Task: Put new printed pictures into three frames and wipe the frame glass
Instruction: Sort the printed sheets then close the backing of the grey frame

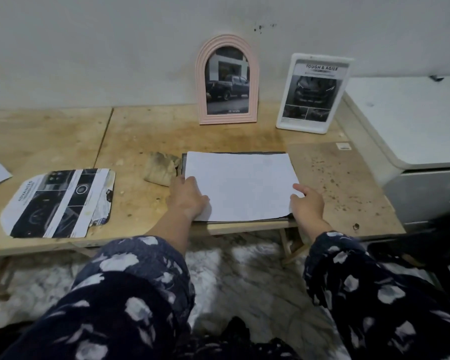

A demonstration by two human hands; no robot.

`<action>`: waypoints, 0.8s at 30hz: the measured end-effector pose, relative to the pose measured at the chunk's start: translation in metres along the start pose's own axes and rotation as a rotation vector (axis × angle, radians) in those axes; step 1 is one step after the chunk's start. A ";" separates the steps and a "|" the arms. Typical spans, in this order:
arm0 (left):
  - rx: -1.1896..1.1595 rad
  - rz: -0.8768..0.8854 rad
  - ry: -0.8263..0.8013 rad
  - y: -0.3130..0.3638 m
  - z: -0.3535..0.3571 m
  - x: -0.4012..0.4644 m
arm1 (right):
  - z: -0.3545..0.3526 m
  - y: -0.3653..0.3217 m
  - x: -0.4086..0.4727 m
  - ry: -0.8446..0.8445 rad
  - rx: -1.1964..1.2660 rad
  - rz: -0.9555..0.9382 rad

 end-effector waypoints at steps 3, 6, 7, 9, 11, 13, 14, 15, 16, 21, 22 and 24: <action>0.197 -0.012 -0.091 0.000 0.011 -0.007 | 0.007 0.002 0.002 -0.058 -0.134 -0.045; 0.275 -0.012 -0.109 -0.004 0.016 -0.009 | 0.012 0.000 0.004 -0.103 -0.397 -0.158; 0.288 -0.011 -0.101 -0.006 0.016 -0.008 | 0.013 -0.001 0.003 -0.102 -0.479 -0.187; 0.304 0.001 -0.089 -0.008 0.015 -0.006 | 0.014 -0.004 0.003 -0.097 -0.602 -0.233; 0.306 -0.002 -0.093 -0.009 0.014 -0.004 | 0.016 -0.007 0.003 -0.121 -0.665 -0.244; 0.311 -0.012 -0.099 -0.011 0.012 -0.003 | 0.018 -0.009 0.001 -0.159 -0.678 -0.235; 0.316 -0.013 -0.093 -0.011 0.012 -0.003 | 0.018 -0.008 0.000 -0.161 -0.657 -0.228; 0.318 -0.009 -0.081 -0.010 0.012 -0.004 | 0.016 -0.007 -0.001 -0.149 -0.614 -0.215; 0.319 -0.003 -0.066 -0.008 0.011 -0.004 | 0.014 -0.006 -0.002 -0.130 -0.556 -0.199; 0.360 0.156 -0.068 0.029 0.022 -0.012 | -0.009 0.008 -0.003 -0.068 -0.428 -0.112; 0.358 0.195 -0.072 0.041 0.027 -0.014 | -0.016 0.012 -0.002 -0.052 -0.414 -0.098; 0.344 0.273 -0.084 0.067 0.039 -0.018 | -0.033 0.022 0.001 -0.008 -0.392 -0.066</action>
Point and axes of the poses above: each hand's wrist, its own x-axis towards the middle knuckle, its own z-axis out of the palm, y = z × x, the point moved 8 cm from there along x, towards the middle knuckle, and after that the axes turned 5 degrees about y, right-handed, at the moved point
